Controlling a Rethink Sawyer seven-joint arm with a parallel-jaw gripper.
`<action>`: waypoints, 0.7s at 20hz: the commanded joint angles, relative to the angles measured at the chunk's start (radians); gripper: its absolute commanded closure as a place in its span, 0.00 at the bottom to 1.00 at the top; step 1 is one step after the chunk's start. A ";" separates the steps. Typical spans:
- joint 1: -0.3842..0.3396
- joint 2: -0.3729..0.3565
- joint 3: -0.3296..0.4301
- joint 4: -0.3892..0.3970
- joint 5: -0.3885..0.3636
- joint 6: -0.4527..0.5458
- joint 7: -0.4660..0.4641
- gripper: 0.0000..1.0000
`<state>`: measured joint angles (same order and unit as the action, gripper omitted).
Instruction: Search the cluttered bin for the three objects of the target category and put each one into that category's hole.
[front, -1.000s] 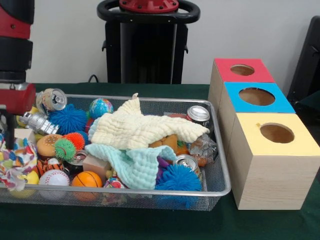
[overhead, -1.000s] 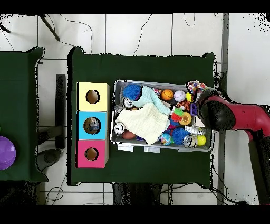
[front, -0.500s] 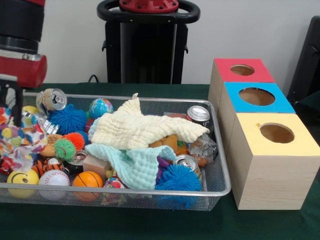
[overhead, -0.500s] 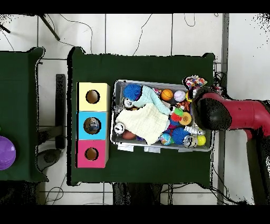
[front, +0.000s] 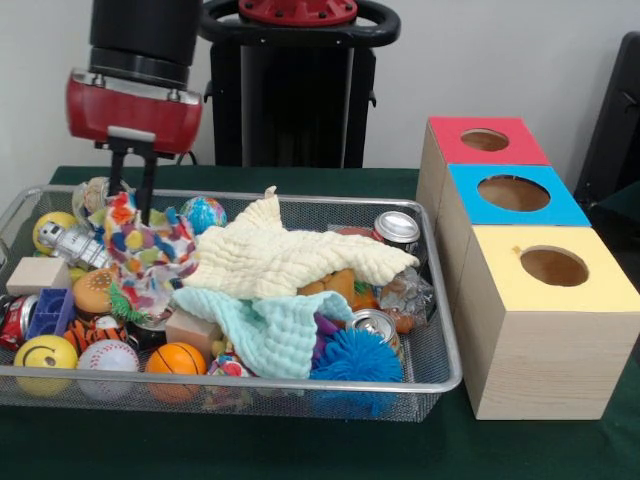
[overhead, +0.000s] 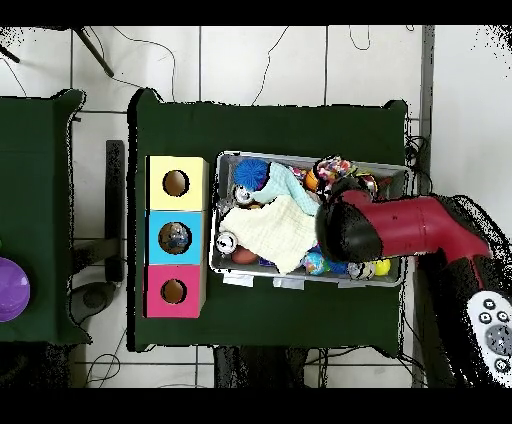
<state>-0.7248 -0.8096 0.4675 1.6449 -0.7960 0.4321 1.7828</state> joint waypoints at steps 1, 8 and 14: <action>0.039 -0.008 -0.137 0.150 0.031 -0.075 0.247 1.00; 0.013 0.012 -0.145 0.170 0.090 -0.116 0.169 0.00; 0.003 0.018 -0.146 0.183 0.118 -0.138 0.153 0.00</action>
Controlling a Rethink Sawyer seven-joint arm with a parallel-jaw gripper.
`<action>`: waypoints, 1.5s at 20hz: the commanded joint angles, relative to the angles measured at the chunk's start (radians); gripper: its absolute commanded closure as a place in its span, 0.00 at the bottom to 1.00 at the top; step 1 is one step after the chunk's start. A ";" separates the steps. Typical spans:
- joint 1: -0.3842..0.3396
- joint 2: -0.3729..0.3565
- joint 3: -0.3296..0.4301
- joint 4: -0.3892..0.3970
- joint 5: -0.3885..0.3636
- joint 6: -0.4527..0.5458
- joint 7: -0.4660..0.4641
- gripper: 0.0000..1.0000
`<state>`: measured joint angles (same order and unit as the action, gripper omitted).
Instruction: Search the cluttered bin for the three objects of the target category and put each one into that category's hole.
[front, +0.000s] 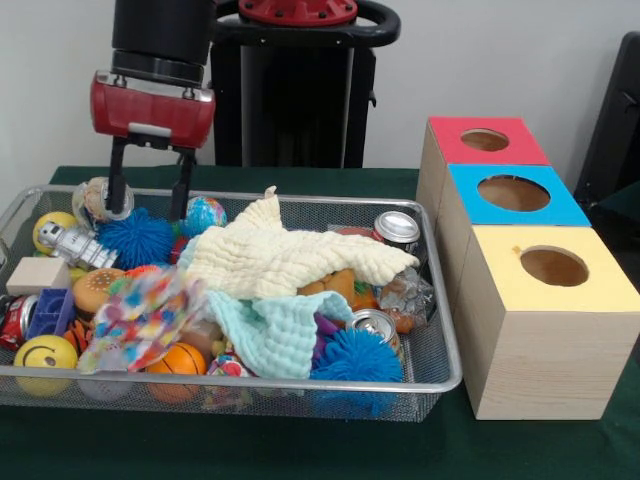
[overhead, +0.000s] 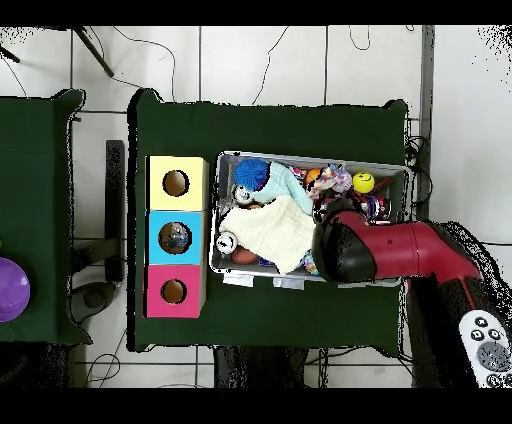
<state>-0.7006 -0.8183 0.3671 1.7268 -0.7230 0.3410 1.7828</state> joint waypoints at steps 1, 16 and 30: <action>-0.023 0.028 -0.045 0.102 0.051 -0.046 0.149 0.00; -0.060 0.156 -0.057 0.084 0.034 -0.170 0.103 0.00; -0.139 0.328 -0.024 0.007 -0.010 -0.254 0.023 0.00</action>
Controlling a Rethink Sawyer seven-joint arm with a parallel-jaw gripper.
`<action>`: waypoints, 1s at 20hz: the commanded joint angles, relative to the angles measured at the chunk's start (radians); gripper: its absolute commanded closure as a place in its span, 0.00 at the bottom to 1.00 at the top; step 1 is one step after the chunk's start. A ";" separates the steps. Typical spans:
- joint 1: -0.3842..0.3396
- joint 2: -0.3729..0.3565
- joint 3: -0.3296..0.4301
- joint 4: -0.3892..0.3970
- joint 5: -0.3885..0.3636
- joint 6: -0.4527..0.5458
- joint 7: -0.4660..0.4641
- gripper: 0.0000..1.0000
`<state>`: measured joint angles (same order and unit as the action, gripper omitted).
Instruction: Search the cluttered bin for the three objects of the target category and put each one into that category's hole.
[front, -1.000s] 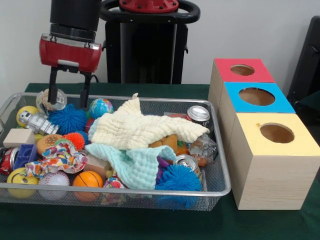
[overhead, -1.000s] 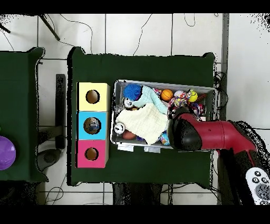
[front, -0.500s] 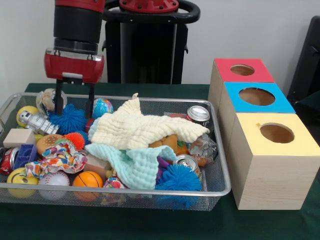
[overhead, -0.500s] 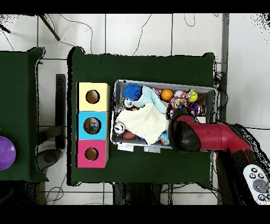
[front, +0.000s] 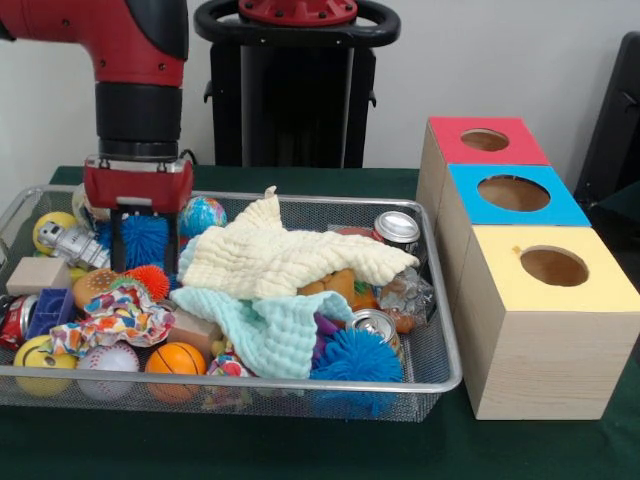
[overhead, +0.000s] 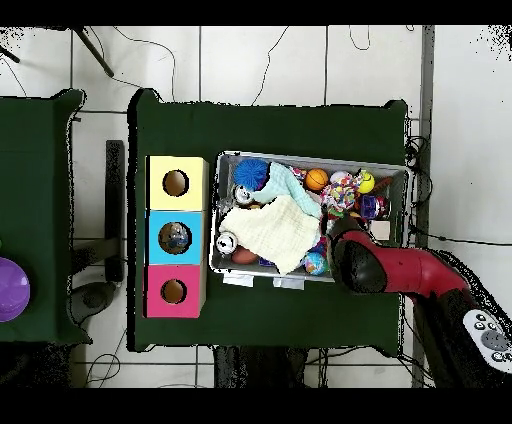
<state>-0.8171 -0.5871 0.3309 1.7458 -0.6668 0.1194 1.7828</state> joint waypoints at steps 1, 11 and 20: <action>-0.018 0.101 0.009 -0.014 -0.067 -0.036 0.027 0.00; 0.019 0.247 -0.031 -0.111 -0.127 -0.119 0.028 0.00; 0.010 0.347 0.009 -0.253 -0.210 -0.069 -0.075 0.00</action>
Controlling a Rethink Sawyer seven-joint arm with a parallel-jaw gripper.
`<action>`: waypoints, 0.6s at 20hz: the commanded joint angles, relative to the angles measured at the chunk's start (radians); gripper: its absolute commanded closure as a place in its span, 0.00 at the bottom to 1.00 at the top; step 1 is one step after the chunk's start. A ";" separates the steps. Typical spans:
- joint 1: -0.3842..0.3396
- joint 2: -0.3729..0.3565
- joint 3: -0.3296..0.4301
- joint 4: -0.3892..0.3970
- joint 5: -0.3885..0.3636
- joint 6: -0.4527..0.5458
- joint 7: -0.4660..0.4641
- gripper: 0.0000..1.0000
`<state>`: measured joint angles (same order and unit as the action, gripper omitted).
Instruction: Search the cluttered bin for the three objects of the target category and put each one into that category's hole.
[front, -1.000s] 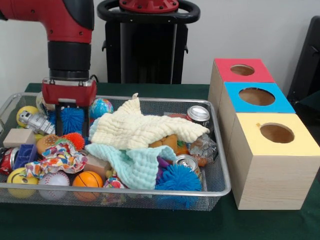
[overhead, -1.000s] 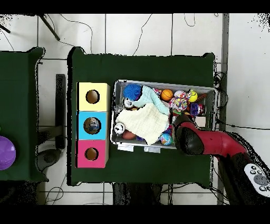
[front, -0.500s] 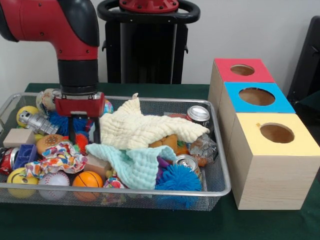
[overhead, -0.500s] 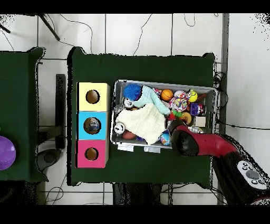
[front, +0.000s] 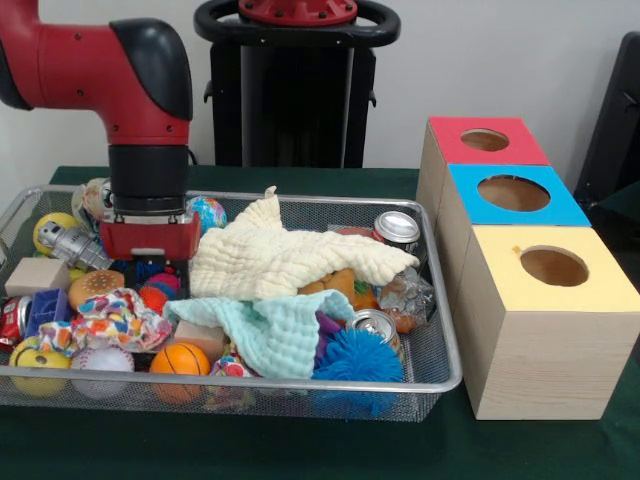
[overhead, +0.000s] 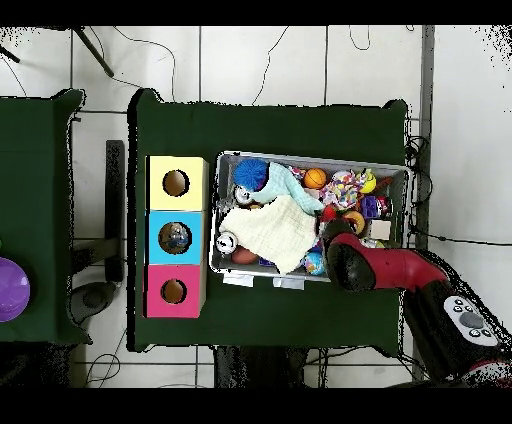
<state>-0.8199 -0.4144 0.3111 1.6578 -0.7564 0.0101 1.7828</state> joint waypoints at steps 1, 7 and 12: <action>0.017 0.184 0.030 -0.189 -0.137 0.050 -0.089 0.00; -0.150 0.299 0.244 -0.308 -0.220 0.220 -0.356 0.00; -0.091 0.294 0.178 -0.289 -0.243 0.154 -0.175 0.00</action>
<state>-0.9262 -0.3364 0.4396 1.5835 -0.8835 0.0629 1.7824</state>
